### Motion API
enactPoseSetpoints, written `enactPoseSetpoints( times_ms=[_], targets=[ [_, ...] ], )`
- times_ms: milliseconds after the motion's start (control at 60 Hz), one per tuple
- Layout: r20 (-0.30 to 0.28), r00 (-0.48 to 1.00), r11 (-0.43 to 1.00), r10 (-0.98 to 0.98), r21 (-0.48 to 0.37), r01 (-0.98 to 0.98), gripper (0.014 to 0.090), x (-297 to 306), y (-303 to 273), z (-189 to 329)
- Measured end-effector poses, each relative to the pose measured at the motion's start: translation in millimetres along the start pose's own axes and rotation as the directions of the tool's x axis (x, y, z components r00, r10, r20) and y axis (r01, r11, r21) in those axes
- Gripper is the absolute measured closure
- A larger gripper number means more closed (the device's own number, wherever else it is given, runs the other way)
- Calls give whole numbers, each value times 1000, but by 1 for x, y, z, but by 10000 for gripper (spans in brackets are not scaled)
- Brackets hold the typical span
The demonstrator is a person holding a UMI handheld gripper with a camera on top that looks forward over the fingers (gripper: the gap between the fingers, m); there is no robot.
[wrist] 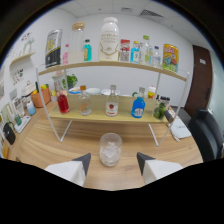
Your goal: Make me a cup of Vodka Sunrise.
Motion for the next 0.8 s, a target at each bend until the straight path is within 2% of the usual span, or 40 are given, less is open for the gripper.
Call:
enactPoseSetpoints(
  times_ms=[217,350,450,567,683,800],
  targets=[
    [6,1000,1000,3,-29,-3,184,-13,24,-19],
    [44,999,999,24,-34,-23,199,-47,43,-32],
    [84,996,1000,20,18,-22,196,-84,33,-30],
    [127,992,993,18,115,-32,184,-128,-6,-13],
    [132,991,975,23,215,-51,183,-156,-54,17],
    [117,993,965,28,256,-57,190,-173,-89,56]
  ],
)
